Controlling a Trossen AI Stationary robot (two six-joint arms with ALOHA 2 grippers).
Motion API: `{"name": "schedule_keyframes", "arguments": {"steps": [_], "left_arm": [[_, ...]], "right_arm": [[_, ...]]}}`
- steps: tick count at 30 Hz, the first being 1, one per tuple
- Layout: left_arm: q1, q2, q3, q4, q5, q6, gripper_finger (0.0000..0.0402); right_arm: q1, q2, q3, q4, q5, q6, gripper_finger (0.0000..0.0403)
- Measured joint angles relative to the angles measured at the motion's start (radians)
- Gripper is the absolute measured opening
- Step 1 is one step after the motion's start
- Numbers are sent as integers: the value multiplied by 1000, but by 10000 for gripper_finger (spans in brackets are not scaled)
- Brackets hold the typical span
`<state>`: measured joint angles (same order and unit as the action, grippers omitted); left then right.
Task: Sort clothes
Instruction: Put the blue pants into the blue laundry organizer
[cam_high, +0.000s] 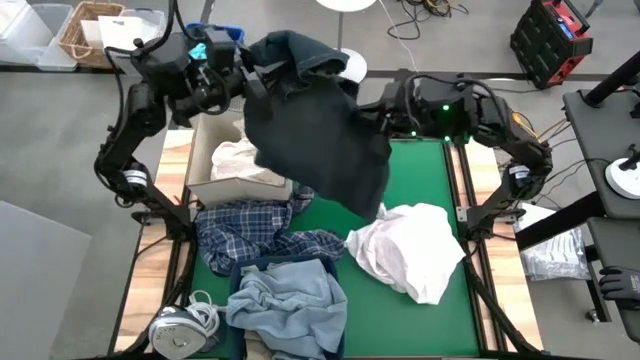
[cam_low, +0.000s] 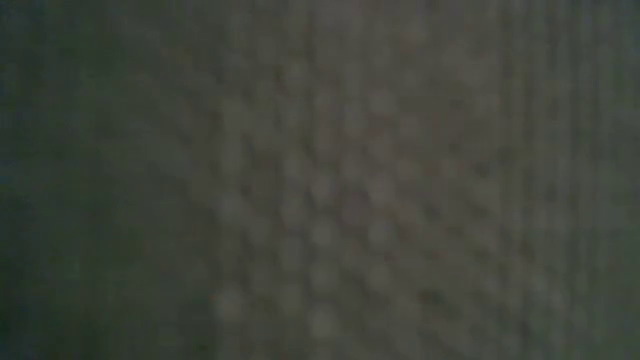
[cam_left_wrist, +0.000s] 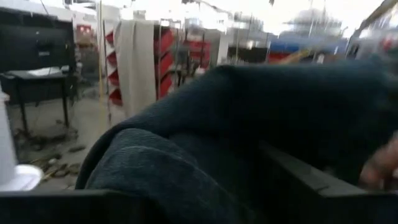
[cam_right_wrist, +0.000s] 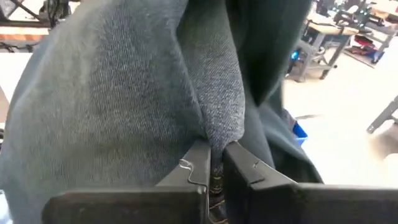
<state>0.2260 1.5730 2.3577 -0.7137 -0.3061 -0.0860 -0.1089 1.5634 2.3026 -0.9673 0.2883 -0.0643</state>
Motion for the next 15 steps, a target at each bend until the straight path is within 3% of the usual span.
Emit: {"name": "schedule_keyframes", "arguments": {"steps": [6,12,15], "left_arm": [[8,-18,-2,-146,-52,26,238],[27,-48,-1,-335,-83,44,244],[28,-50,0,-465,-85,40,245]], "right_arm": [[0,-26,55,-162,4,52,11],[-1,-47,52,-529,81,301,10],[-5,-41,40,-616,76,400,11]]}}
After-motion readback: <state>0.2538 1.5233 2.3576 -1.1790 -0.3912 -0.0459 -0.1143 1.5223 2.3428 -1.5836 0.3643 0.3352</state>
